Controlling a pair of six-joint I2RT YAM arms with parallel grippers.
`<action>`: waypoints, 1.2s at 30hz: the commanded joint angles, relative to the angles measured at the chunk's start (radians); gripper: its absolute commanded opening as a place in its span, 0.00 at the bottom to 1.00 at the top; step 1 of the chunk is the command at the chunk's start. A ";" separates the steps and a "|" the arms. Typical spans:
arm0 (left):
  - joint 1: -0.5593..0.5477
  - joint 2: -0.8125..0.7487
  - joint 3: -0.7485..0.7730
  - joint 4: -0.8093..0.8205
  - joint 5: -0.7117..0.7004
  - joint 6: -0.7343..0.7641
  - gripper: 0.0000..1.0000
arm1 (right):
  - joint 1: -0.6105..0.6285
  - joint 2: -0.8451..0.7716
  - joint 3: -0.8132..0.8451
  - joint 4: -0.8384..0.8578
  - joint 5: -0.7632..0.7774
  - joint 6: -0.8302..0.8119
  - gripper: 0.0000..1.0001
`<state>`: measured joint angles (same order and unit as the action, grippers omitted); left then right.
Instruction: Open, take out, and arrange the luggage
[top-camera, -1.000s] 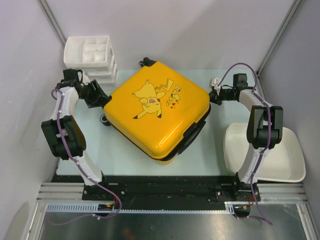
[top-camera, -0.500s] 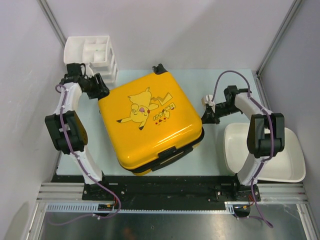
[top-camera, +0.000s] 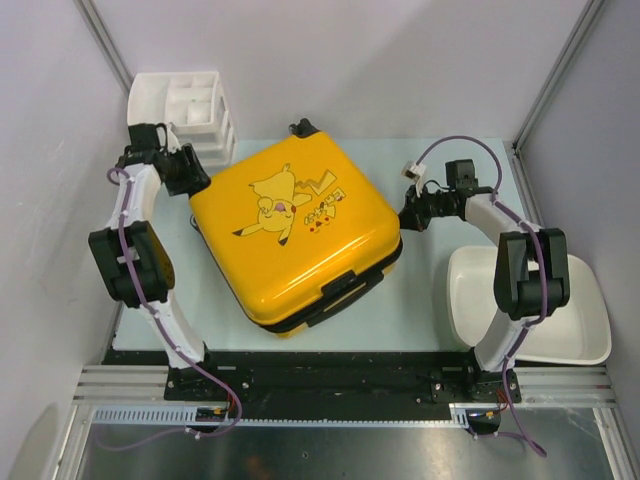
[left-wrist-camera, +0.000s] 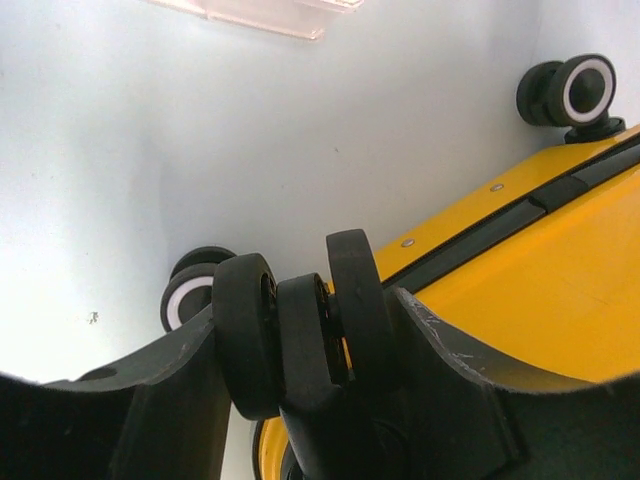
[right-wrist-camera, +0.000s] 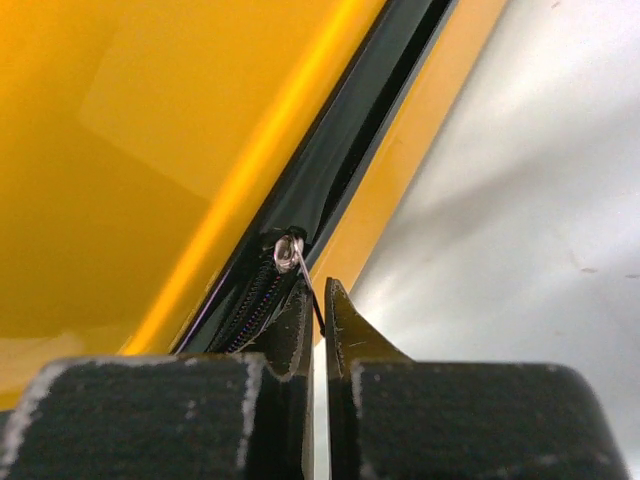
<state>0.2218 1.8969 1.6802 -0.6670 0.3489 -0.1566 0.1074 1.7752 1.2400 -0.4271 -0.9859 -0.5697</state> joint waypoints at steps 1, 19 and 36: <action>-0.121 0.043 0.059 -0.085 0.289 0.163 0.04 | 0.054 0.032 0.039 0.472 -0.017 0.150 0.00; 0.010 -0.150 -0.166 -0.045 0.326 0.071 0.59 | -0.215 -0.201 0.142 -0.119 0.279 0.185 0.89; 0.206 -0.380 -0.355 0.021 0.467 0.051 0.91 | 0.128 -0.703 -0.247 -0.343 0.280 0.292 0.87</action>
<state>0.3538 1.5795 1.3891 -0.6121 0.6899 -0.1078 0.1390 1.1446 1.0523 -0.8104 -0.7353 -0.3546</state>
